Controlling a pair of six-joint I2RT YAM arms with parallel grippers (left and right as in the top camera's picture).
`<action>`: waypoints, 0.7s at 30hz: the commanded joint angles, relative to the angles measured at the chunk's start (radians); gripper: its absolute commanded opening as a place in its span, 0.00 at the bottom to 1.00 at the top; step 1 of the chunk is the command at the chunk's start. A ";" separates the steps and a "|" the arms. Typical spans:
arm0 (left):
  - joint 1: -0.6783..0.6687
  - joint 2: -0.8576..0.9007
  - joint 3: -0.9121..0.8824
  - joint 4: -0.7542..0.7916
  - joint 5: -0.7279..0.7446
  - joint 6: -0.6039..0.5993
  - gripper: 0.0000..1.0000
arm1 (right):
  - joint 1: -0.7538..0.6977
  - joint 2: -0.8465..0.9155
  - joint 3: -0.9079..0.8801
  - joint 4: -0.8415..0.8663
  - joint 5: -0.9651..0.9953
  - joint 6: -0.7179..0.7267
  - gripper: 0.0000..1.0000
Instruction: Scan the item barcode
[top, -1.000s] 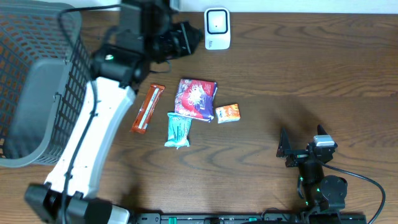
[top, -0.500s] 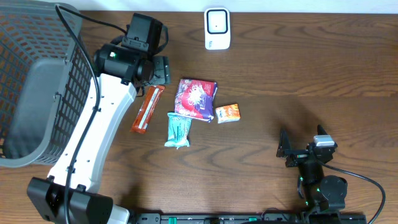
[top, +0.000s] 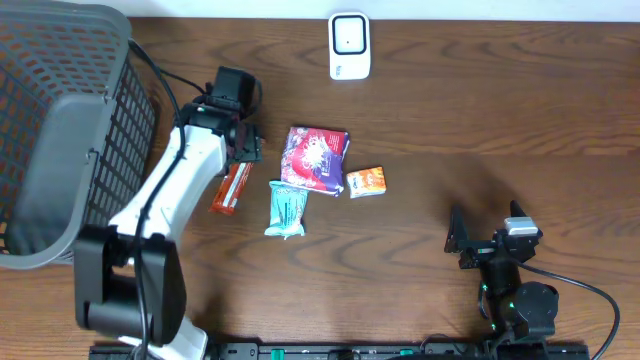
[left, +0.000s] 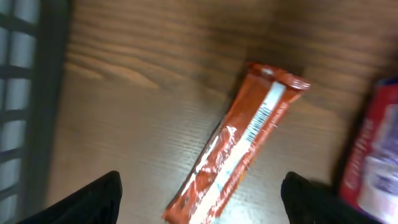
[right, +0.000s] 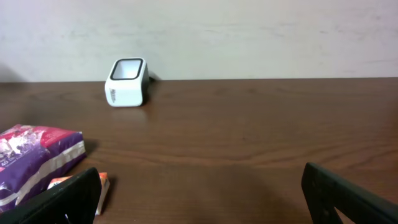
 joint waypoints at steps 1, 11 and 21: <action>0.030 0.056 -0.003 0.024 0.119 0.042 0.82 | 0.006 -0.003 -0.002 -0.004 0.002 -0.011 0.99; 0.037 0.208 -0.004 0.019 0.155 0.042 0.72 | 0.006 -0.003 -0.002 -0.004 0.002 -0.011 0.99; 0.037 0.221 -0.003 0.023 0.155 0.042 0.22 | 0.006 -0.003 -0.002 -0.004 0.002 -0.011 0.99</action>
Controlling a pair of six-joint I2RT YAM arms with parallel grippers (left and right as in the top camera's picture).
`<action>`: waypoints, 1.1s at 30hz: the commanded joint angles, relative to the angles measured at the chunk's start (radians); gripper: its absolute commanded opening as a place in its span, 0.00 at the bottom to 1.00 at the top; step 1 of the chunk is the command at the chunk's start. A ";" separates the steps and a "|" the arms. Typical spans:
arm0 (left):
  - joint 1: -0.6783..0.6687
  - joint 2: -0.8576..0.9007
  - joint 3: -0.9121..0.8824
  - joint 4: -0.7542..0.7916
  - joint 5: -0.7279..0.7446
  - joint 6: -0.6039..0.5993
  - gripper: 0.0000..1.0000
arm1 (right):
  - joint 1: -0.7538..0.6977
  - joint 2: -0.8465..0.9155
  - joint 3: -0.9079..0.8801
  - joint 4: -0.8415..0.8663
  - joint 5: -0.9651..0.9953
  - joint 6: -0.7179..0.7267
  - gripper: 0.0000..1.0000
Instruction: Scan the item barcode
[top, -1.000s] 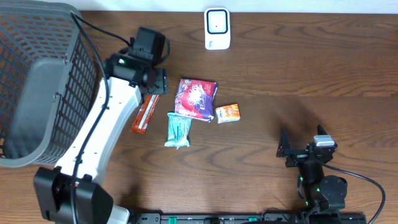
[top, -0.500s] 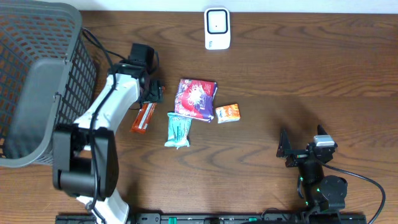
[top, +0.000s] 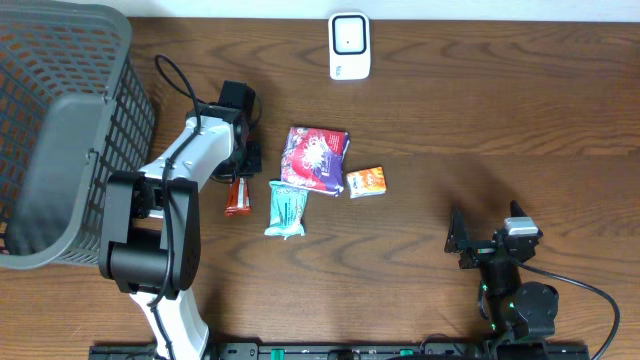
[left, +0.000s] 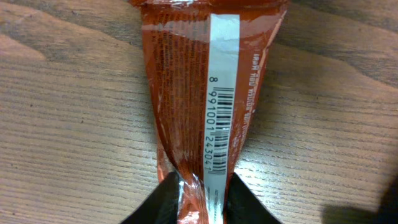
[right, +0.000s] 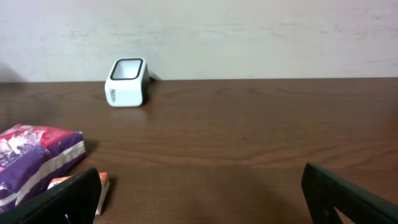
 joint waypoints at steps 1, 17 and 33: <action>0.002 0.003 -0.003 -0.002 -0.002 0.002 0.19 | 0.006 -0.003 -0.002 -0.004 0.002 -0.011 0.99; 0.002 -0.341 0.185 0.031 0.283 -0.115 0.07 | 0.006 -0.003 -0.002 -0.004 0.002 -0.011 0.99; -0.121 -0.363 0.179 0.027 -0.038 -0.175 0.69 | 0.006 -0.003 -0.002 -0.004 0.002 -0.011 0.99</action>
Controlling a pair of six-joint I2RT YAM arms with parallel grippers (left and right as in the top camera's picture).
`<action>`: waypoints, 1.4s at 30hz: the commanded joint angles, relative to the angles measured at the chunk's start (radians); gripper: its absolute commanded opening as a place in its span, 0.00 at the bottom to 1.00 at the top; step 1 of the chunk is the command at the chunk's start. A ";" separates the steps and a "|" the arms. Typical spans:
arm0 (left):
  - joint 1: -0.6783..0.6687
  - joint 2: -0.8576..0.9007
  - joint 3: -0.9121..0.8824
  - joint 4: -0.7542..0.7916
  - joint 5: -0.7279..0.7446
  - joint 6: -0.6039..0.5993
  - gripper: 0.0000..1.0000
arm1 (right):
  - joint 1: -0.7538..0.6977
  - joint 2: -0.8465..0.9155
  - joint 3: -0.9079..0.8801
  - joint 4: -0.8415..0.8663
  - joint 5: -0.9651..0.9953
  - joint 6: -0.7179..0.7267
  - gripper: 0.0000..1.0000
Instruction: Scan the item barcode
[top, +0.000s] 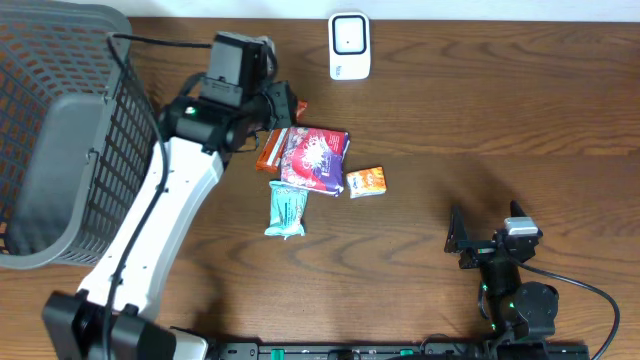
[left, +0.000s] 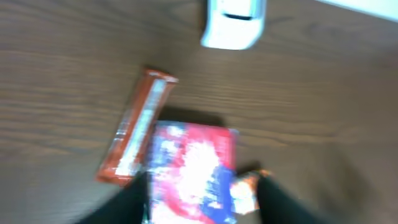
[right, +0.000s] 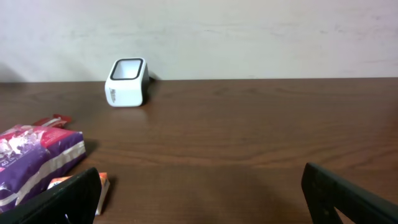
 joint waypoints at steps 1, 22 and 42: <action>0.028 0.028 -0.006 0.005 -0.217 -0.010 0.73 | 0.006 -0.003 -0.002 -0.004 0.002 -0.012 0.99; 0.166 0.279 -0.006 0.047 -0.226 0.119 0.94 | 0.006 -0.003 -0.002 -0.004 0.002 -0.012 0.99; 0.228 0.307 -0.027 0.101 -0.180 0.118 0.95 | 0.006 -0.003 -0.002 -0.004 0.002 -0.012 0.99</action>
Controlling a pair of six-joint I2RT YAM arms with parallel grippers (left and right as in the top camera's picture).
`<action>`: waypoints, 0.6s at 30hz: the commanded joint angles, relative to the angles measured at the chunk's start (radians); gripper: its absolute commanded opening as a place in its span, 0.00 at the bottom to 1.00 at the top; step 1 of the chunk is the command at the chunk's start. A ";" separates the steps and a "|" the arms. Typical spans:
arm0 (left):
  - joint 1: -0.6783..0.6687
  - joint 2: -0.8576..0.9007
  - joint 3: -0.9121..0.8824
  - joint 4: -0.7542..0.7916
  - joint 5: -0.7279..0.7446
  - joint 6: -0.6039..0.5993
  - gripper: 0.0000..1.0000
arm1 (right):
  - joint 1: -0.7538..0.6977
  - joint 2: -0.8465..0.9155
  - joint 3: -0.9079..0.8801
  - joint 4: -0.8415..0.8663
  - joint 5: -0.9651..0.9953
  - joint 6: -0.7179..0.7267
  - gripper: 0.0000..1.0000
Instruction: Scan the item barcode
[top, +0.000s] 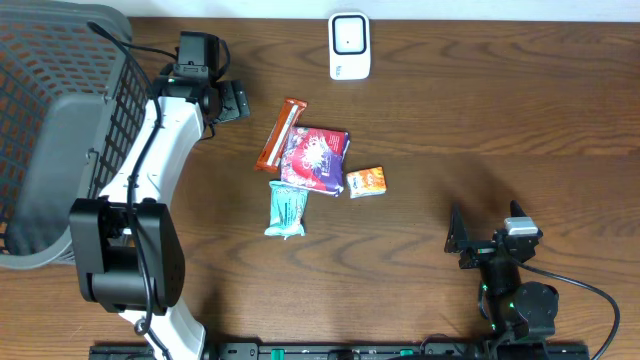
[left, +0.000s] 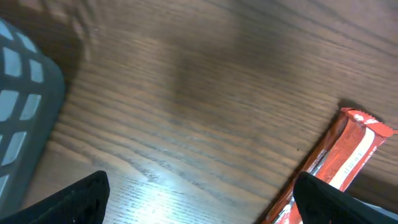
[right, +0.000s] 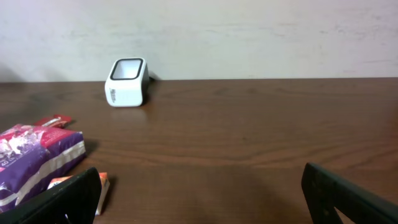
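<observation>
The orange-red snack bar (top: 279, 134) lies on the table against the left edge of the purple pouch (top: 315, 158). Its white barcode strip faces up in the left wrist view (left: 341, 163). The white scanner (top: 349, 45) stands at the table's far edge, and the right wrist view shows it too (right: 127, 82). My left gripper (top: 222, 98) is open and empty, left of the bar and close to the basket; only bare wood lies between its fingers (left: 81, 200). My right gripper (top: 480, 240) rests open at the near right, holding nothing (right: 202, 199).
A grey mesh basket (top: 60, 130) fills the left side; its corner shows in the left wrist view (left: 25, 124). A teal packet (top: 285, 208) and a small orange box (top: 365, 181) lie beside the pouch. Bare wood spreads right of the scanner.
My left gripper has moved from above the bar and pouch to the left, toward the basket. The bar lies uncovered beside the pouch. The right arm is unchanged.
The bar first lay left of the teal packet with my left gripper open over it. Then the gripper was shut on its end, barcode up. Later the bar lay beside the purple pouch, nearer the scanner, with the gripper above it. Now the gripper is open near the basket.
</observation>
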 joint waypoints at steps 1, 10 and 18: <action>-0.001 0.019 -0.030 0.018 0.018 0.016 0.95 | 0.006 -0.003 -0.002 -0.004 0.002 -0.012 0.99; -0.003 0.116 -0.038 0.035 0.142 0.017 0.95 | 0.006 -0.003 -0.002 -0.004 0.002 -0.012 0.99; -0.016 0.180 -0.038 0.065 0.300 0.026 0.95 | 0.006 -0.003 -0.002 -0.004 0.002 -0.012 0.99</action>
